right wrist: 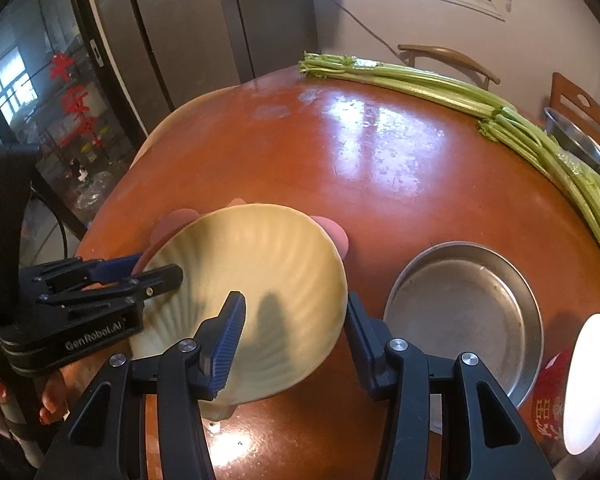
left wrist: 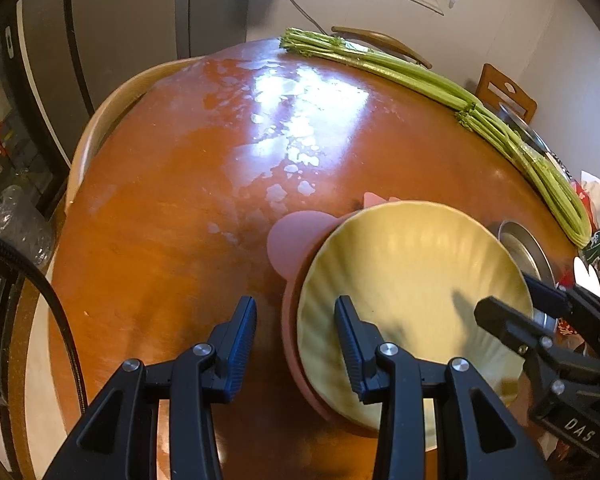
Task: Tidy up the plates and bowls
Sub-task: 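Lower the yellow plate onto the pink plate and open the left gripper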
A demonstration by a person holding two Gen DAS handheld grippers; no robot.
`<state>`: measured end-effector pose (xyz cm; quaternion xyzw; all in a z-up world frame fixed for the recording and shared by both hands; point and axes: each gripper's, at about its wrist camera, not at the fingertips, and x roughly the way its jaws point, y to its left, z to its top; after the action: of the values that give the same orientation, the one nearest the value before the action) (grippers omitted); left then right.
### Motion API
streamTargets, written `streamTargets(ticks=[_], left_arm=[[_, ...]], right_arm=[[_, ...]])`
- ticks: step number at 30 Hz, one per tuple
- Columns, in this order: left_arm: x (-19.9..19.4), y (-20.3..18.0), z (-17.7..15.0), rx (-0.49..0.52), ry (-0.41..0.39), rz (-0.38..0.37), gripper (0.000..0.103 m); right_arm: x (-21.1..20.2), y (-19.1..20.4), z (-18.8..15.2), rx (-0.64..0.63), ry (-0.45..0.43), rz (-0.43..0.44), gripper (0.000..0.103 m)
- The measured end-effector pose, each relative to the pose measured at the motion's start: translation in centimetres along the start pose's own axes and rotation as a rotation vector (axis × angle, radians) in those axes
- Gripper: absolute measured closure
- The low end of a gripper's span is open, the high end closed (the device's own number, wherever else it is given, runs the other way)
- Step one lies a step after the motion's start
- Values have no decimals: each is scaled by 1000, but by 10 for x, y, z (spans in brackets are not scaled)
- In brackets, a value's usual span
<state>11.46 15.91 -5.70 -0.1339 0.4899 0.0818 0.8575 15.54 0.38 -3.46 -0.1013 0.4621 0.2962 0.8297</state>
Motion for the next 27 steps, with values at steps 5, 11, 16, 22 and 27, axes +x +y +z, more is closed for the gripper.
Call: streamTargets(ticks=[5,11,16,22,27], left_arm=[[-6,2,0,-3,-13,-2,62],[-16,1,-2,0,-29,-7,62],[-21,-4,-2,11,-34,-9,62],[-26,-9,-5,19,-34,-10,62],[-31,-12,-6,27,-43,-13,62]], right_arm=[[3,6,-3,-19,9,4,51],[2,4,-4,-5,0,9,51],[0,2,-5,0,-9,7,51],[1,8,-8,-37,-2,0,47],[-3,1,-6,-14,-20,3,47]])
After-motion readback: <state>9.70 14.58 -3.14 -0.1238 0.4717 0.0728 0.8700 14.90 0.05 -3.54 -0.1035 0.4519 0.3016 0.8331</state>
